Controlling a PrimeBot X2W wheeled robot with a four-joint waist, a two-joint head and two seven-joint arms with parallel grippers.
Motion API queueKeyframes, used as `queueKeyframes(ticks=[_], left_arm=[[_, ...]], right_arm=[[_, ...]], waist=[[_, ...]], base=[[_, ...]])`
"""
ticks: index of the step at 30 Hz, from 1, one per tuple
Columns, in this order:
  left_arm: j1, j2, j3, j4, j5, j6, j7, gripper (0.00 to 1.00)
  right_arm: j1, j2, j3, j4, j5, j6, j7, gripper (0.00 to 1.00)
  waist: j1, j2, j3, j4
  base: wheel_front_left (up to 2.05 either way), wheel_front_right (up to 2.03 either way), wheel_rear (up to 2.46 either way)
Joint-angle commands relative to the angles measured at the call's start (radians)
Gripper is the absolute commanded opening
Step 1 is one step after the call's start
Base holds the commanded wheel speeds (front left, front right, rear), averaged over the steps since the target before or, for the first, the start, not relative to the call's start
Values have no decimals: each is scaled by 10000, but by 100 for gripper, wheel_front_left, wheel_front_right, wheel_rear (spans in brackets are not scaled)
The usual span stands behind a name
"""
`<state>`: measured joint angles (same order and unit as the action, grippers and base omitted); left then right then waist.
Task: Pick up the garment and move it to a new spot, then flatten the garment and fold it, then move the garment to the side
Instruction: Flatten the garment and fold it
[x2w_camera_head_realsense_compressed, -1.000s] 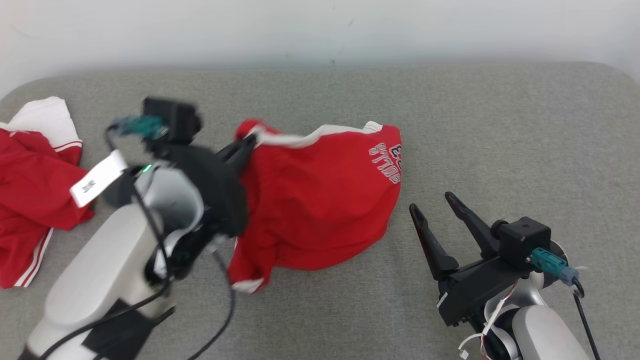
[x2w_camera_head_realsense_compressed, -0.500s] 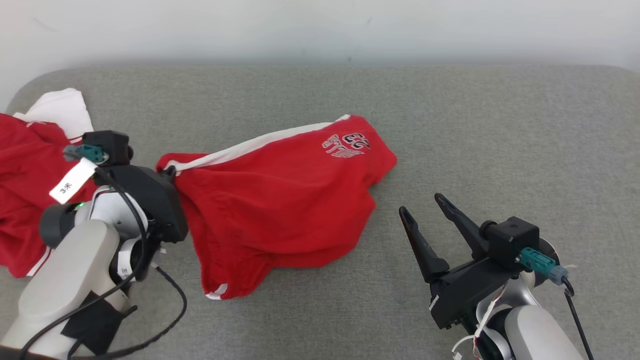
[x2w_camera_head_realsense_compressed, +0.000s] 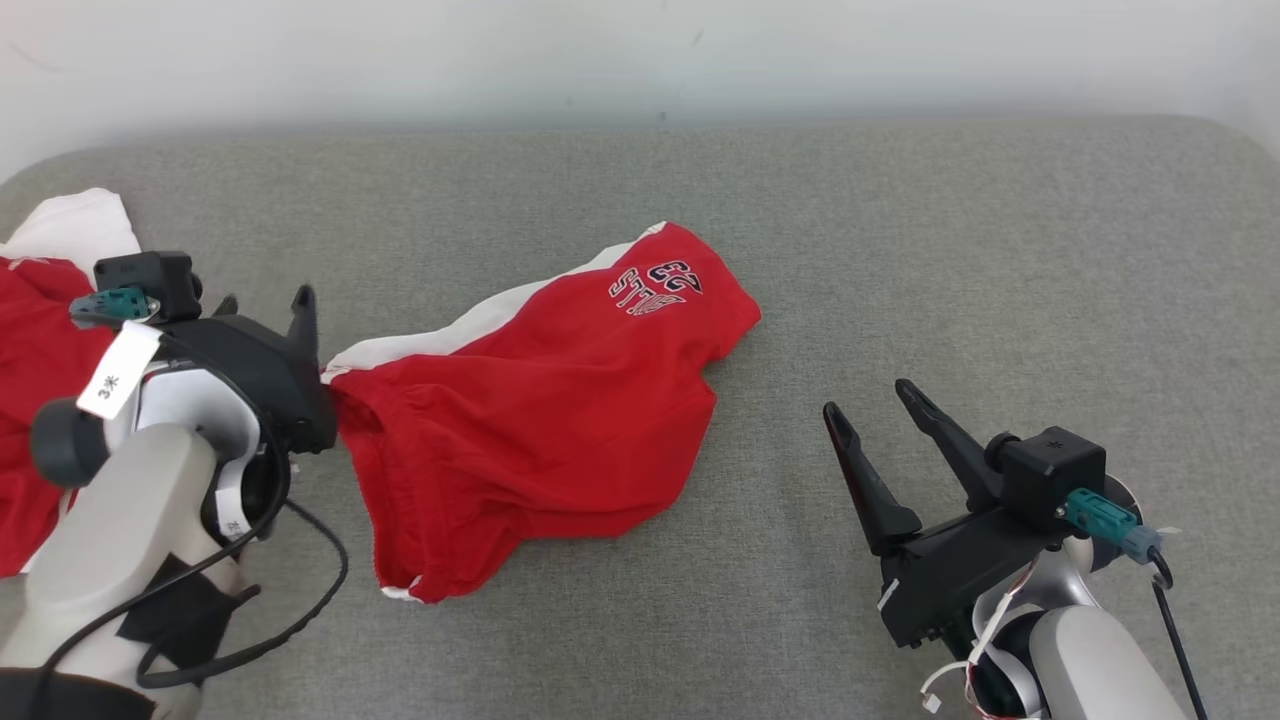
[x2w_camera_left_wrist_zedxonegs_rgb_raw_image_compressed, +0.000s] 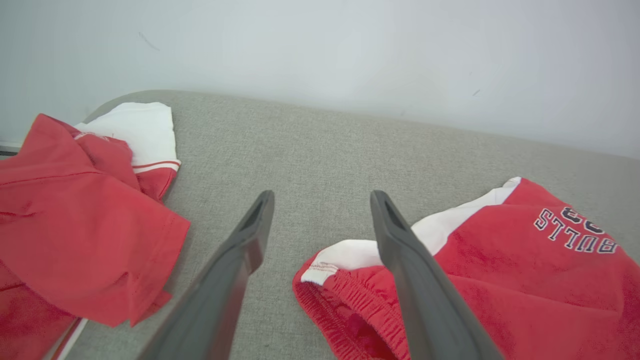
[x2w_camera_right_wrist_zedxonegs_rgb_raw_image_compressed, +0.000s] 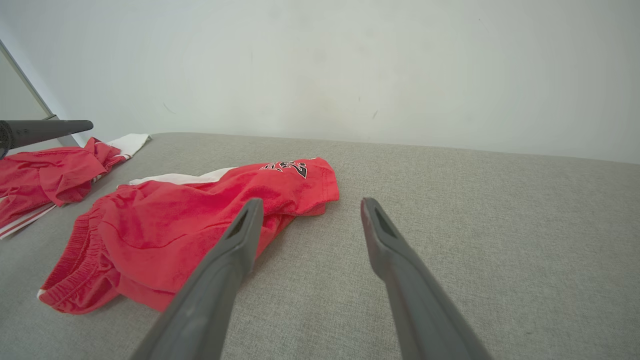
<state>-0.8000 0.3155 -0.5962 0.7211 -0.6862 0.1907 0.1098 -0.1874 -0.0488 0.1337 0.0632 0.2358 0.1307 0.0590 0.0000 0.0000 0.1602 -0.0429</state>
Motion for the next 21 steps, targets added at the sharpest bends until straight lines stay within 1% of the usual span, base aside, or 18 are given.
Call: queueKeyframes(ticks=[1,4,5,7,10,13,15,17,21], left_arm=[[-31,-110,68,-60,-43,-169,-315,100],[48,-232,156,-222,-131,-352,-862,100],[48,-232,156,-222,-131,-352,-862,100],[166,-383,199,-365,-244,-498,-1155,100],[312,-512,209,-643,-264,-568,-1581,100],[515,-625,297,-1079,-184,-548,-2374,100],[850,-762,452,-1443,-400,-718,-2966,100],[1188,-771,669,-1858,-527,-844,-3382,100],[2100,-898,1166,-2734,-593,-876,-3709,100]], right_arm=[[55,-35,-103,15,-40,0,-4,100],[88,-35,-306,77,120,0,-31,100],[88,-35,-306,77,120,0,-31,100],[92,-33,-488,152,151,0,-70,100],[48,-32,-798,326,104,0,-72,100],[9,-36,-1103,521,181,0,-136,100],[14,-33,-1296,663,316,0,-199,100],[-3,-32,-1383,750,660,0,-445,100],[-43,-35,-1488,1132,1726,0,-1172,100]], waist=[[0,0,-35,70],[0,0,-84,172],[0,0,-84,172],[0,0,-118,242],[0,0,-180,352],[0,0,-247,446],[0,0,-318,494],[0,0,-383,544],[0,0,-512,660]], base=[[0,0,0],[0,0,0],[0,0,0],[0,0,0],[0,0,0],[0,0,0],[0,0,0],[0,0,0],[0,0,0]])
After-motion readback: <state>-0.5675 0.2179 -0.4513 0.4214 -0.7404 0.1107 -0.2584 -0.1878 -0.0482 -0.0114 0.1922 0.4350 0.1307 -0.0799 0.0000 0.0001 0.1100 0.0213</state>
